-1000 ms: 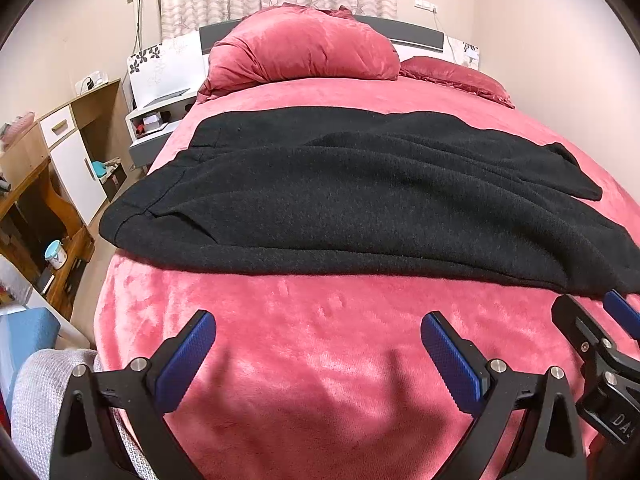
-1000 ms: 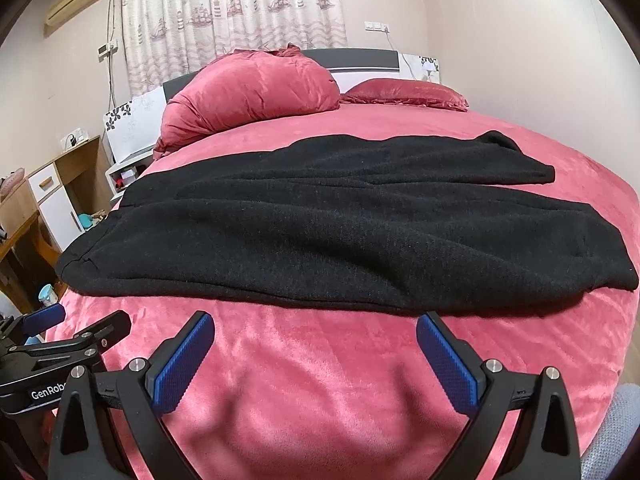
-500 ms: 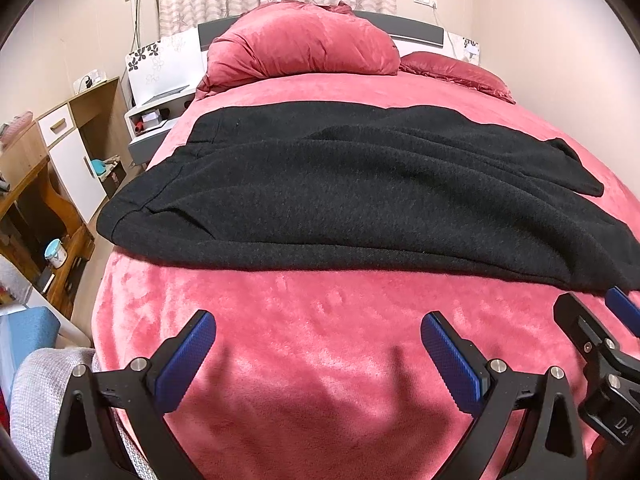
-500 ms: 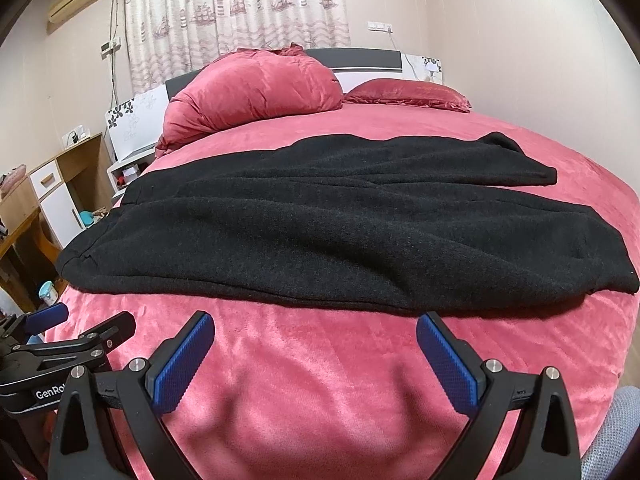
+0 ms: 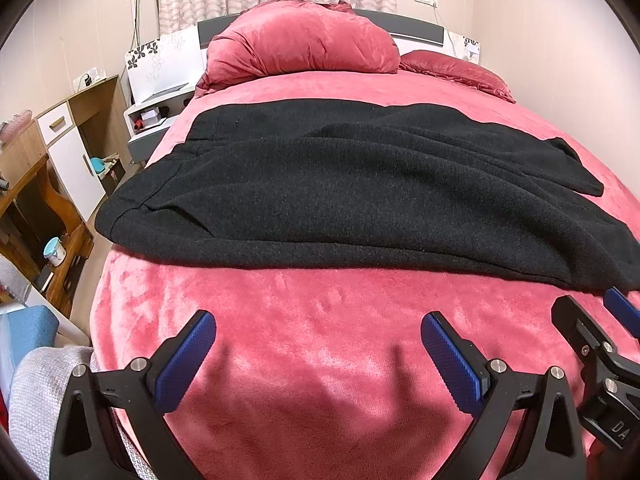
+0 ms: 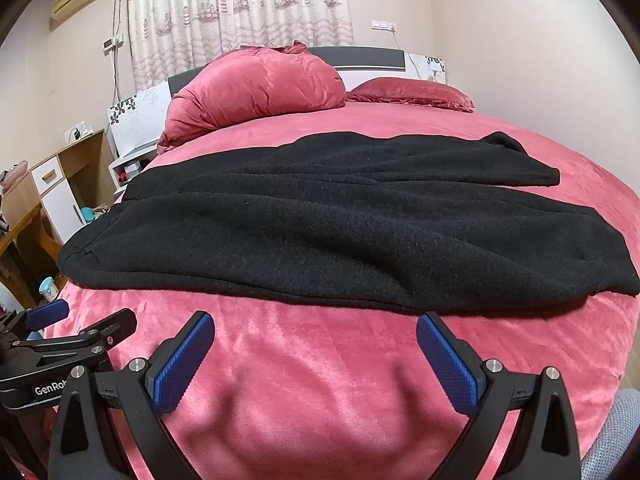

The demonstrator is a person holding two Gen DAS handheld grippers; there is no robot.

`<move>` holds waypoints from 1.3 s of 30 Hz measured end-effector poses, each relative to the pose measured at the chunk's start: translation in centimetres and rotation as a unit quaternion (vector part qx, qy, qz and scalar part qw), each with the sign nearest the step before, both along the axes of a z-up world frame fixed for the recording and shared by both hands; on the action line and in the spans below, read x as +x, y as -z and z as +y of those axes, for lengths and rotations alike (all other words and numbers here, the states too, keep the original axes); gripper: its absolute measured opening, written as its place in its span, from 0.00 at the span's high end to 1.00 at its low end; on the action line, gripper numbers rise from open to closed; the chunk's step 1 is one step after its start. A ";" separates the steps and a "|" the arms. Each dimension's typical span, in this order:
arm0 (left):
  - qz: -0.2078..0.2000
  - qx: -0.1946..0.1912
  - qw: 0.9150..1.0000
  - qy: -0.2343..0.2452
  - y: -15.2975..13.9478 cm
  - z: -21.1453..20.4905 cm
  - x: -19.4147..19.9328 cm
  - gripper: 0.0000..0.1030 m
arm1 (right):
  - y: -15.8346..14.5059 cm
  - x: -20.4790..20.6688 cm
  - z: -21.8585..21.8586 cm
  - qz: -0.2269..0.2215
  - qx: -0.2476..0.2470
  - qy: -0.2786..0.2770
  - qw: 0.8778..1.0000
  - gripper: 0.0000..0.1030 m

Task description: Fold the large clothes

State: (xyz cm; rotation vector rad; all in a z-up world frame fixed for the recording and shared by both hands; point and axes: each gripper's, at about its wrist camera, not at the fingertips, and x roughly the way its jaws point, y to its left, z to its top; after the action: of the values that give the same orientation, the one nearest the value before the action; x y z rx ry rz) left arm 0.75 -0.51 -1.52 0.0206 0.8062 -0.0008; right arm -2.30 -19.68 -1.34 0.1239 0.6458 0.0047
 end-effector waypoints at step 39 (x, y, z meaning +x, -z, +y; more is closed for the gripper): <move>-0.048 -0.275 0.954 -0.110 0.5 19.2 6.4 0.02 | 1.6 -3.4 -21.1 0.054 0.200 0.234 0.950 0.09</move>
State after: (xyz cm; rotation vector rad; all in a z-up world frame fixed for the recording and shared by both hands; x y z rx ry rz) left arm 7.13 18.72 -2.03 -0.5924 0.6847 -0.0144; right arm -5.70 -40.75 -2.97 0.6722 0.7061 -0.3332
